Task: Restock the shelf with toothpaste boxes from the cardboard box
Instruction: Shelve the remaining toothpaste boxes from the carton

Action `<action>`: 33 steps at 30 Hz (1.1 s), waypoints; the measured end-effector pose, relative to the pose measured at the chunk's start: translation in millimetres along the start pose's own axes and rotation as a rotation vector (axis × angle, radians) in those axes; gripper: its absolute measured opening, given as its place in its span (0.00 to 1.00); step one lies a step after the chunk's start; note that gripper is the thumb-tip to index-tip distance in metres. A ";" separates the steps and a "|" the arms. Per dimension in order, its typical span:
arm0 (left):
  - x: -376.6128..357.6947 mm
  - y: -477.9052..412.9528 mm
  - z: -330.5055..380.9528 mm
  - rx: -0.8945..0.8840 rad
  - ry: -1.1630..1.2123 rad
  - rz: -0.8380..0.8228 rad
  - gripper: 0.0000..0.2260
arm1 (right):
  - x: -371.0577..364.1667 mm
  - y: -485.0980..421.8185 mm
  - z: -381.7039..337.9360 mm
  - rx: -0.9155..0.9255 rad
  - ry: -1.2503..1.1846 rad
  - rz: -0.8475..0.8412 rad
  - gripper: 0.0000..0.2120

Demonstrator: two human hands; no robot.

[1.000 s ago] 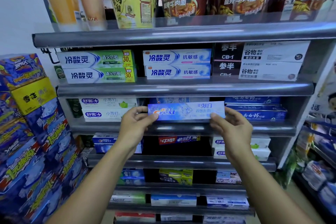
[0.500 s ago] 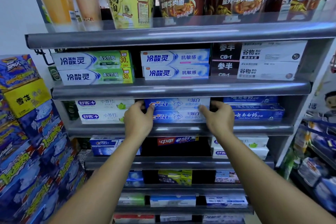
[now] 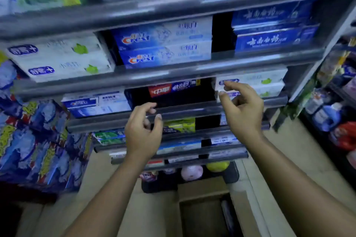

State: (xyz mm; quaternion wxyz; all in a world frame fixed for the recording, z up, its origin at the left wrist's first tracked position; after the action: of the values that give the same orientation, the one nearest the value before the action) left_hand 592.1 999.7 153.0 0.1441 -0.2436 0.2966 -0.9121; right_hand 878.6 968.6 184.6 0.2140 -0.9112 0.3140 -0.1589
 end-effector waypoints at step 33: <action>-466.6 827.3 -463.7 1.222 -0.081 -1.099 0.11 | 95.7 580.3 635.0 -1.581 0.019 0.102 0.12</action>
State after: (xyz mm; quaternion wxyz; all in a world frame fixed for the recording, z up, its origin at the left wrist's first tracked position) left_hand 836.2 760.6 -847.2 -0.2054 -0.2652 -0.4194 -0.8436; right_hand 927.2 679.0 -629.6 -0.4923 -0.7763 0.3771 0.1134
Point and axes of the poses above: each hand's wrist, its own y-axis away from the middle knuckle, its own x-axis out of the back of the hand, z = x × y, the point moved 7 cm from there along -y, towards the middle knuckle, and after that the axes turned 4 degrees about z, right-handed, at the moved point
